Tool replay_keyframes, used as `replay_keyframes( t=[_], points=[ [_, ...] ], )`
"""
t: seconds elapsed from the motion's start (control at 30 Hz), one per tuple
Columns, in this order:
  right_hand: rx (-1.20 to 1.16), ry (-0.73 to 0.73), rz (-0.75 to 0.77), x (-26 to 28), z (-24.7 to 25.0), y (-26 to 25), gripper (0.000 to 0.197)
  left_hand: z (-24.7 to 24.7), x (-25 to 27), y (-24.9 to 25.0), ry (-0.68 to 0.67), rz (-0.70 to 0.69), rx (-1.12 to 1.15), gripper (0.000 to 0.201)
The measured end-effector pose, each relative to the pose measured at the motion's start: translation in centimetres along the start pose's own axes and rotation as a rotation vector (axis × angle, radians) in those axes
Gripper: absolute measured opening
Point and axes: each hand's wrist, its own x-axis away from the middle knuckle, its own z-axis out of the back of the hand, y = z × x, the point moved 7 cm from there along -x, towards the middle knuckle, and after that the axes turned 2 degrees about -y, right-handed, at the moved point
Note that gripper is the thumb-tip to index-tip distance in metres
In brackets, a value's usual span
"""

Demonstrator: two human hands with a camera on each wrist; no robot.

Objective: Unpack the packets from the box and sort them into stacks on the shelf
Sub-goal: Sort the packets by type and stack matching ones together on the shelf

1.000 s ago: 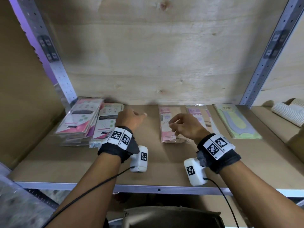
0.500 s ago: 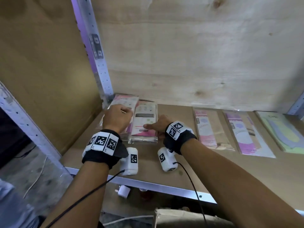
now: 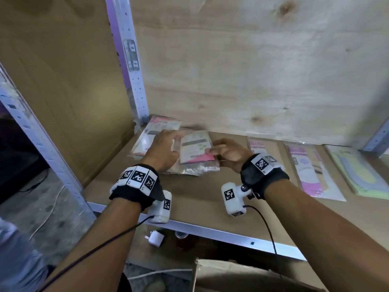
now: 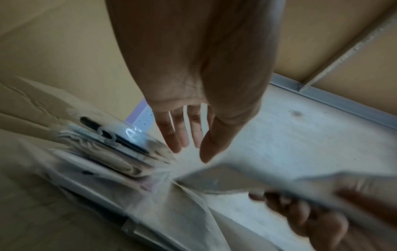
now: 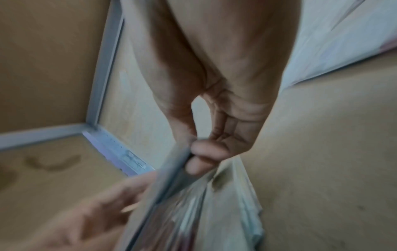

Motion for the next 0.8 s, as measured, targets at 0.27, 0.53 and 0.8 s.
replay_keyframes(
  t=[0.27,0.53,0.8],
  points=[
    [-0.305,0.034,0.052,4.6,4.3,-2.7,0.018,-1.8,-0.1,4.7,0.01,-0.216,-0.088,0.053],
    [-0.489,0.043,0.1,7.9,9.2,-2.1,0.018,-1.1,1.0,10.9,0.144,-0.422,0.246,0.017],
    [0.095,0.025,0.147,10.0,10.8,1.6,0.024,-6.3,-0.7,11.4,-0.089,-0.211,0.718,0.021]
  ],
)
